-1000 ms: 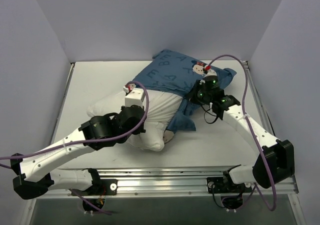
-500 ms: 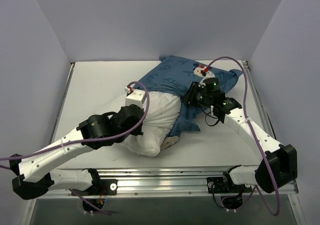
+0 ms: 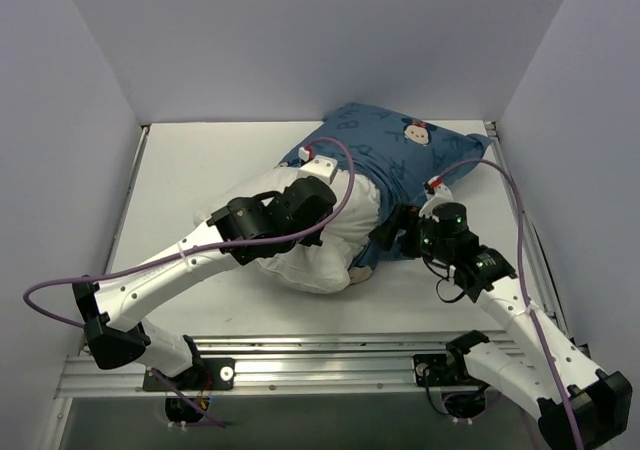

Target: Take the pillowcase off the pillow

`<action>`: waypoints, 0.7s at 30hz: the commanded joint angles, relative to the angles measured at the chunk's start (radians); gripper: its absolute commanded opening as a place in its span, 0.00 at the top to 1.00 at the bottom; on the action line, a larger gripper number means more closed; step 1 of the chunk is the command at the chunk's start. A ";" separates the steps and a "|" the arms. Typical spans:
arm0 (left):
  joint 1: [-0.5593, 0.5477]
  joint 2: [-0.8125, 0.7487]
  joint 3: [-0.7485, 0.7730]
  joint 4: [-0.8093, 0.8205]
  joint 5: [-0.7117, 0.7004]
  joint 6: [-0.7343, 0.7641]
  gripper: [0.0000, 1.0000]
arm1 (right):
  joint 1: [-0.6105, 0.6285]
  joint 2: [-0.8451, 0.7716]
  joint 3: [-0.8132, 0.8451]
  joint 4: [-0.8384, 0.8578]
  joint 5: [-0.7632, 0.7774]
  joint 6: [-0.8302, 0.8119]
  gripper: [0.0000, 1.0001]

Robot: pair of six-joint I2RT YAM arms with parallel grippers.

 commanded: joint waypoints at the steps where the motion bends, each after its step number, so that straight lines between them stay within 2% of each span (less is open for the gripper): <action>1: 0.008 -0.020 0.096 0.084 -0.019 0.027 0.98 | 0.008 0.029 -0.082 0.057 -0.046 0.037 0.20; 3: 0.008 -0.025 0.105 0.074 -0.017 0.027 0.98 | 0.008 0.044 -0.100 0.077 -0.022 0.031 0.21; 6: 0.008 -0.037 0.120 0.052 -0.005 0.026 0.98 | 0.007 0.089 -0.120 0.130 0.010 0.021 0.34; 7: 0.008 -0.046 0.130 0.045 0.000 0.024 0.98 | 0.007 0.118 -0.120 0.181 0.010 0.019 0.44; 9: 0.008 -0.060 0.136 0.022 0.020 0.023 0.98 | 0.004 0.150 -0.120 0.224 0.016 0.017 0.56; 10: 0.008 -0.083 0.139 0.009 0.026 0.021 0.98 | -0.001 0.185 -0.117 0.255 0.026 0.014 0.71; 13: 0.011 -0.139 0.133 -0.047 0.029 0.010 0.98 | -0.067 0.265 -0.077 0.282 0.023 0.001 1.00; 16: 0.021 -0.198 0.125 -0.132 0.043 0.006 0.98 | -0.179 0.323 -0.027 0.308 -0.003 -0.015 1.00; 21: 0.076 -0.317 0.142 -0.303 0.061 -0.005 0.98 | -0.364 0.440 0.116 0.276 0.087 -0.026 1.00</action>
